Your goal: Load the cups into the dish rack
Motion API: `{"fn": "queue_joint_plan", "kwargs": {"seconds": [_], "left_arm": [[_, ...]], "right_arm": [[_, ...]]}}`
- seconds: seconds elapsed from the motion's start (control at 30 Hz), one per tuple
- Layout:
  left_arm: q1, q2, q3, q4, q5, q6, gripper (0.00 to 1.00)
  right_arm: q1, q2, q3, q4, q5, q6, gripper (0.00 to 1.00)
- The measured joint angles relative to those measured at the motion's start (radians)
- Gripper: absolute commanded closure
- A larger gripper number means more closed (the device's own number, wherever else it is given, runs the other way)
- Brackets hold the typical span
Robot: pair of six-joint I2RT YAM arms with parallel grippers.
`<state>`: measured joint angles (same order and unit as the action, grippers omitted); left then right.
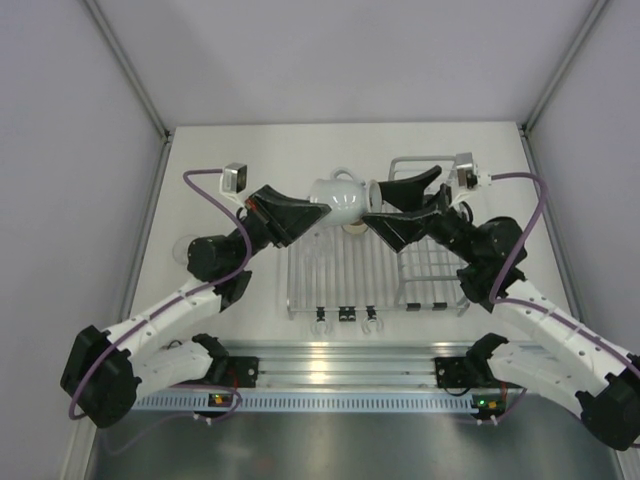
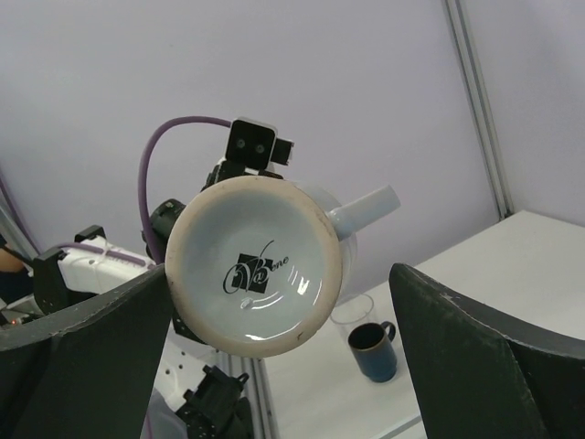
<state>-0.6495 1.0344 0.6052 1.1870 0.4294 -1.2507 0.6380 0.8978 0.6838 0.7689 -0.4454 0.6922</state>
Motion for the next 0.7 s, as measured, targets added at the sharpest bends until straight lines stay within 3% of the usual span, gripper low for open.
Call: {"fn": "queue_joint_plan", "kwargs": {"seconds": [0.6, 0.63, 0.7], "left_arm": [[0.0, 0.009, -0.016, 0.011, -0.001, 0.0, 1.0], [0.0, 0.01, -0.018, 0.014, -0.003, 0.0, 1.0], [0.0, 0.01, -0.024, 0.016, -0.003, 0.0, 1.0]], "right_arm": [[0.0, 0.063, 0.038, 0.014, -0.029, 0.016, 0.01], [0.0, 0.063, 0.038, 0.014, -0.029, 0.016, 0.02], [0.0, 0.063, 0.038, 0.015, -0.029, 0.015, 0.15]]}}
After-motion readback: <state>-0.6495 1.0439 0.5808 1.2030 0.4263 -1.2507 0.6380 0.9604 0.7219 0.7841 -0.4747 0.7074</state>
